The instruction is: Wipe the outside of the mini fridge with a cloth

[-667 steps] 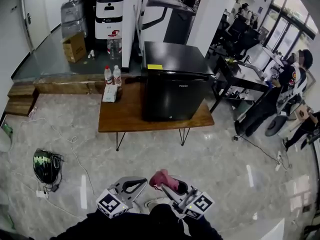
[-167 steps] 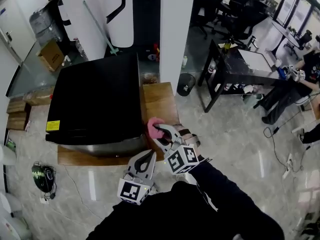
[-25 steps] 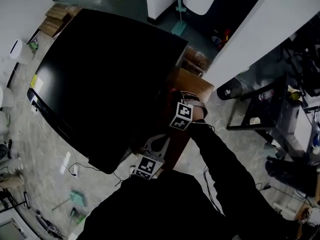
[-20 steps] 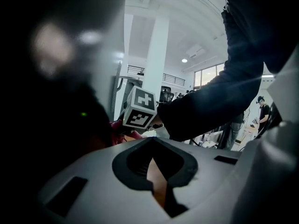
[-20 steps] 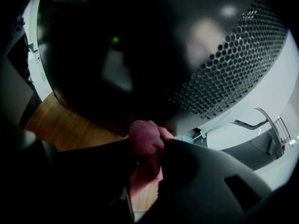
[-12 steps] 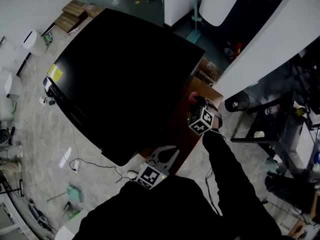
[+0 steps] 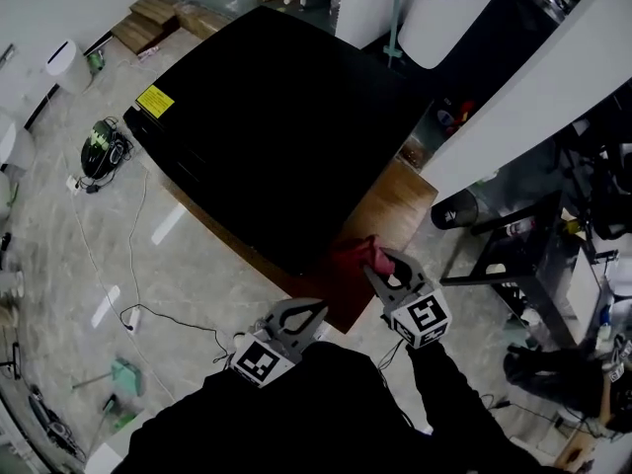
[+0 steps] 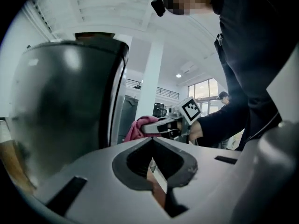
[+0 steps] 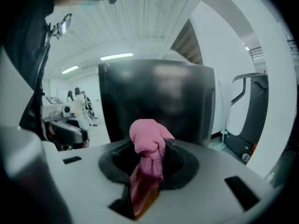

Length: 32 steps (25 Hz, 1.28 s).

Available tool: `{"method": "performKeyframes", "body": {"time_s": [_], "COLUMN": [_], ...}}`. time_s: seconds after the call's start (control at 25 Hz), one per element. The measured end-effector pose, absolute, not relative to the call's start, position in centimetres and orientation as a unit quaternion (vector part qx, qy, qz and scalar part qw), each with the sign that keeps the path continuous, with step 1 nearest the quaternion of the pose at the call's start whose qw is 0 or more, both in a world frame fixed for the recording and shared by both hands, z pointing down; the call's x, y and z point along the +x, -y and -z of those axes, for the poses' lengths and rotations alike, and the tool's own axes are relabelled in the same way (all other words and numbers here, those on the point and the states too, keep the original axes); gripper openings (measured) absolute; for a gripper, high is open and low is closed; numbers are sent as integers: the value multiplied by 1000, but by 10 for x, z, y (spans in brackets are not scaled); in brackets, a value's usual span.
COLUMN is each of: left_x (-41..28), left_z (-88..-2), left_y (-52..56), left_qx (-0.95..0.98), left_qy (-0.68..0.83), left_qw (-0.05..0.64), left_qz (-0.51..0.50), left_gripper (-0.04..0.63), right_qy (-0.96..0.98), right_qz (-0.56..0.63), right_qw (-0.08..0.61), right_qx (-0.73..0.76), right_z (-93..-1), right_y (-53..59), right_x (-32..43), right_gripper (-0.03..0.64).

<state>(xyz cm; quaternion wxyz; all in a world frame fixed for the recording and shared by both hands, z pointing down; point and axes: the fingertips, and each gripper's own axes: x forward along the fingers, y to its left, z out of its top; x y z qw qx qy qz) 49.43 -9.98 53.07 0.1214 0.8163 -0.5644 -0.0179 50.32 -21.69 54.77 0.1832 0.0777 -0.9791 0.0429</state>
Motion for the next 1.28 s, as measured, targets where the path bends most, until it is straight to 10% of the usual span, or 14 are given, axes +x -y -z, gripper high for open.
{"method": "performKeyframes", "body": {"time_s": [0.64,1.28], "left_x": [256,125], "left_z": [-452,-430], "left_y": [-221,-398], "left_qx": [670,549], "left_qy": [734,831], "left_qw": [99,79], "left_qz": [54,41], "left_gripper": [6,6], "right_qy": [991,953], "right_qz": [-53,-60], "right_qw": [18,12], "right_qx": [-119,-296], "right_z": [-410,-405], "right_y": [-144,-328], "right_x": [298,132], "right_gripper": [110,110]}}
